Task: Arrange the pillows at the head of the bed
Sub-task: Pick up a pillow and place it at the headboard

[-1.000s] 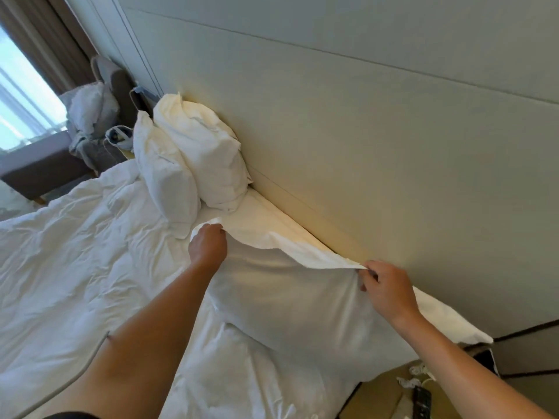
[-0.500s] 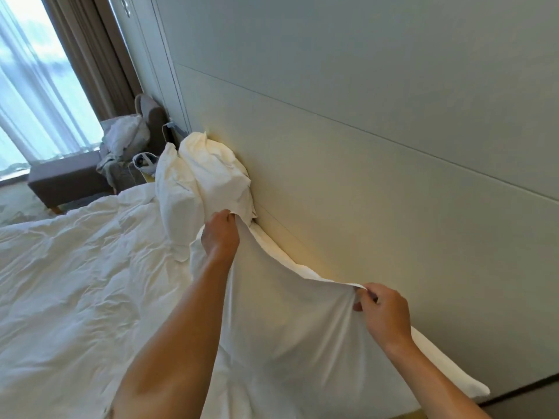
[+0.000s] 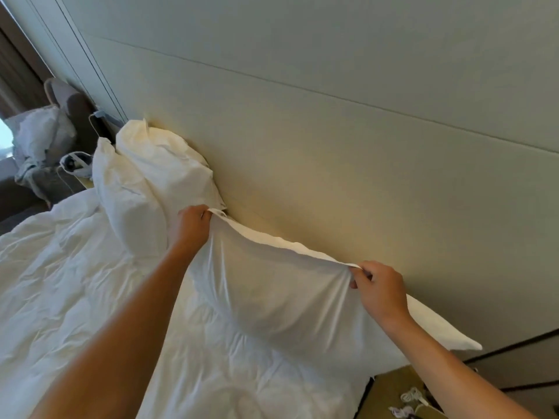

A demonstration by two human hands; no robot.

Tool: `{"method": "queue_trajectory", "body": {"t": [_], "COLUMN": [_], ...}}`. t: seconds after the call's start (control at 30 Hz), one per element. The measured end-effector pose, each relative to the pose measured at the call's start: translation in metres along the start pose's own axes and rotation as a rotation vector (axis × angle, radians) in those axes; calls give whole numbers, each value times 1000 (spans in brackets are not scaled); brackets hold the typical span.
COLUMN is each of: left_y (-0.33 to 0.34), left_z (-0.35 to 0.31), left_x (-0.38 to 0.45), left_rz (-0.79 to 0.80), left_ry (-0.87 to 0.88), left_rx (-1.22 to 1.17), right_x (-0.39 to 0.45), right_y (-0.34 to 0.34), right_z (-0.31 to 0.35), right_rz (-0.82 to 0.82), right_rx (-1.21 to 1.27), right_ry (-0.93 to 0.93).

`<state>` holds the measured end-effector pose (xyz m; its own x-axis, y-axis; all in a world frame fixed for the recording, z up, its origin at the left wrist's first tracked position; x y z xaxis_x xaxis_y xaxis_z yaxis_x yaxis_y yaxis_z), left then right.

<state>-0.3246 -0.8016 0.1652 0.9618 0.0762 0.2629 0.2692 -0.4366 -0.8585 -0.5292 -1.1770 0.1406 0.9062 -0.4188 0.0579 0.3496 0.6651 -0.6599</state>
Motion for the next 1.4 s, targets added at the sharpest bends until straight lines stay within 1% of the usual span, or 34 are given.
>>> {"method": "queue_trajectory", "body": {"t": [0.07, 0.17, 0.27, 0.53, 0.63, 0.7, 0.77, 0.83, 0.93, 1.03, 1.17, 1.3, 1.4], "left_y": [21, 36, 39, 35, 34, 44, 62, 83, 108, 123, 128, 112, 91], "left_z": [20, 33, 37, 35, 30, 25, 22, 20, 12, 1, -3, 4, 16], "left_x": [-1, 13, 44, 119, 135, 134, 122, 107, 86, 76, 78, 76, 84], "left_rz": [93, 120, 147, 91, 47, 66, 150, 295, 508, 581, 552, 430, 372], "left_ry": [-34, -82, -73, 20, 41, 47, 58, 58, 176, 264, 281, 257, 231], "left_rx": [-12, -75, -112, 9, 23, 8, -6, 15, -9, -12, 65, 30, 26], "right_x": [3, 15, 32, 67, 78, 83, 83, 82, 79, 71, 64, 60, 62], "right_y": [17, 35, 47, 63, 73, 82, 89, 93, 92, 89, 87, 92, 101], "right_z": [-9, -8, 6, 39, 44, 43, 39, 34, 28, 24, 23, 31, 49], "right_rz": [20, -2, -39, -87, -65, -30, -6, 1, 3, 17, 28, 59, 108], "right_rx": [-25, -44, -49, 12, 37, 32, 9, 12, 17, 18, 18, 69, 73], "right_ry": [38, 64, 67, 41, 51, 59, 58, 75, 52, 32, 33, 54, 32]}}
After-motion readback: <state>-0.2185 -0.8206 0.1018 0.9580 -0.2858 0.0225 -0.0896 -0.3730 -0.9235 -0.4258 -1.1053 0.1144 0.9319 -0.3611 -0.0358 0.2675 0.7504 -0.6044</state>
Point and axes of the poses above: each hand's wrist, its own x-axis towards the middle knuckle, its own y-axis out of the palm, z = x × y, the point moved 1 cm from there along x, towards the middle knuckle, and after that the axes turned 1 degree about -z, right-handed, at the moved point
